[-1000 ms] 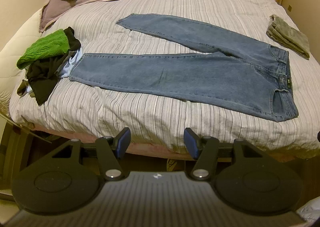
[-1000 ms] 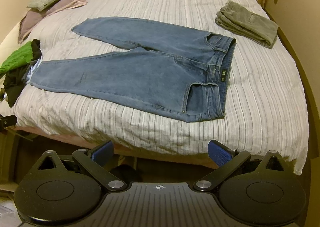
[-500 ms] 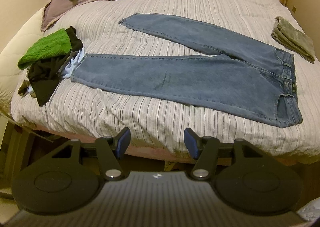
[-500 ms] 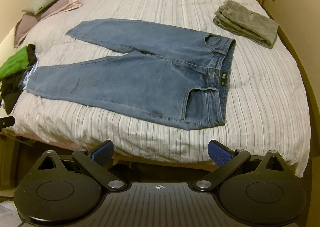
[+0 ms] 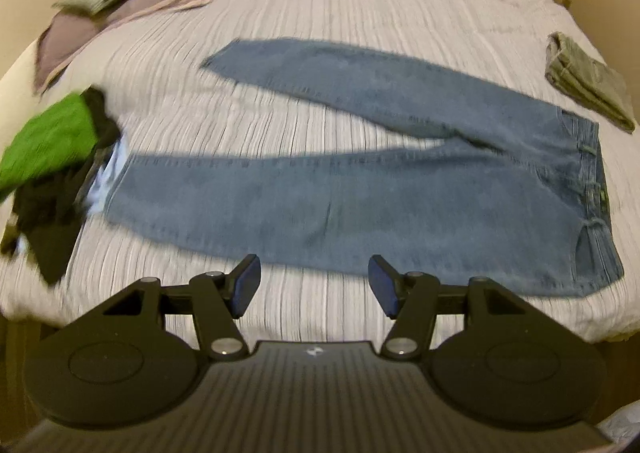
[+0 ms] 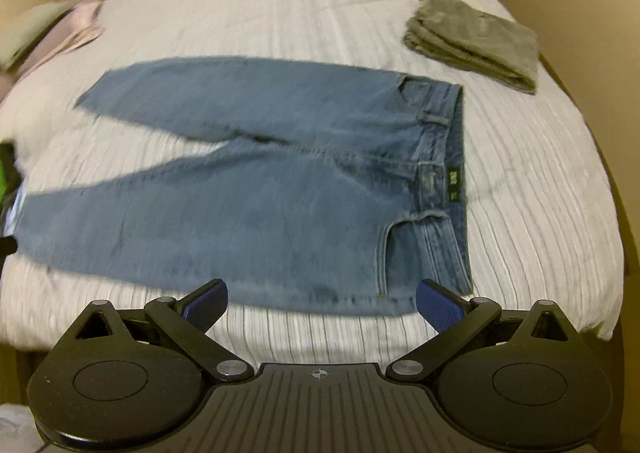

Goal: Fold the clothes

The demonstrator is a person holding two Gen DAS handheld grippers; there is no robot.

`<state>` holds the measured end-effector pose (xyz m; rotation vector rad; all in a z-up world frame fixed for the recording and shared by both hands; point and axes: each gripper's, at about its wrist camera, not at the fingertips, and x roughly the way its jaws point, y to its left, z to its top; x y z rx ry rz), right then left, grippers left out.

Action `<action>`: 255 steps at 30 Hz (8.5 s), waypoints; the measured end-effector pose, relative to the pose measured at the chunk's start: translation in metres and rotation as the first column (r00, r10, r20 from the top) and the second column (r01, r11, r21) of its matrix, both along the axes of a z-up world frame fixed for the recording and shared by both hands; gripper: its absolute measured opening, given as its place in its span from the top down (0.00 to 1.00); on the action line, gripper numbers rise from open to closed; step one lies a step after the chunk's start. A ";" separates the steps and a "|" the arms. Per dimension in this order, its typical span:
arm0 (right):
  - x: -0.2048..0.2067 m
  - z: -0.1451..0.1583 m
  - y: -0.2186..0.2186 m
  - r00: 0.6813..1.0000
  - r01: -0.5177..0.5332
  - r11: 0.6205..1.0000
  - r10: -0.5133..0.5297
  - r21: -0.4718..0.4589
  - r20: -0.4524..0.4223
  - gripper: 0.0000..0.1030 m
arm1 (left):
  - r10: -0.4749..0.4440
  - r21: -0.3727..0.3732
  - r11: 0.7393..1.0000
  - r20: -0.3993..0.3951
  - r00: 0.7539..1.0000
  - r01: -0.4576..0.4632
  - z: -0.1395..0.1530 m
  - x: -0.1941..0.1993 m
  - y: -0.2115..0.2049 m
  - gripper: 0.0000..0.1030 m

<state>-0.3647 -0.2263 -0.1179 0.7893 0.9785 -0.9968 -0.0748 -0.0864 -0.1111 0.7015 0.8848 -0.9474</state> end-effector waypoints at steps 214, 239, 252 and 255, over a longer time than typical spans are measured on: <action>-0.184 -0.221 -0.018 0.475 0.785 0.583 -0.783 0.209 0.402 0.94 | 0.610 -0.285 0.620 -0.412 0.677 -0.731 -0.231 0.338 0.065 0.99; -0.173 -0.206 -0.006 0.497 0.806 0.580 -0.771 0.117 0.399 0.94 | 0.544 -0.247 0.804 -0.061 0.837 -0.540 -0.224 0.346 0.072 0.99; -0.181 -0.152 -0.030 0.702 0.693 0.717 -0.646 -0.078 0.298 0.25 | 0.402 -0.043 0.915 0.013 0.916 -0.401 -0.201 0.300 0.031 0.92; -0.183 -0.153 -0.068 0.707 0.662 0.748 -0.596 -0.057 0.381 0.25 | 0.285 -0.065 0.956 -0.016 0.958 -0.286 -0.190 0.274 -0.009 0.88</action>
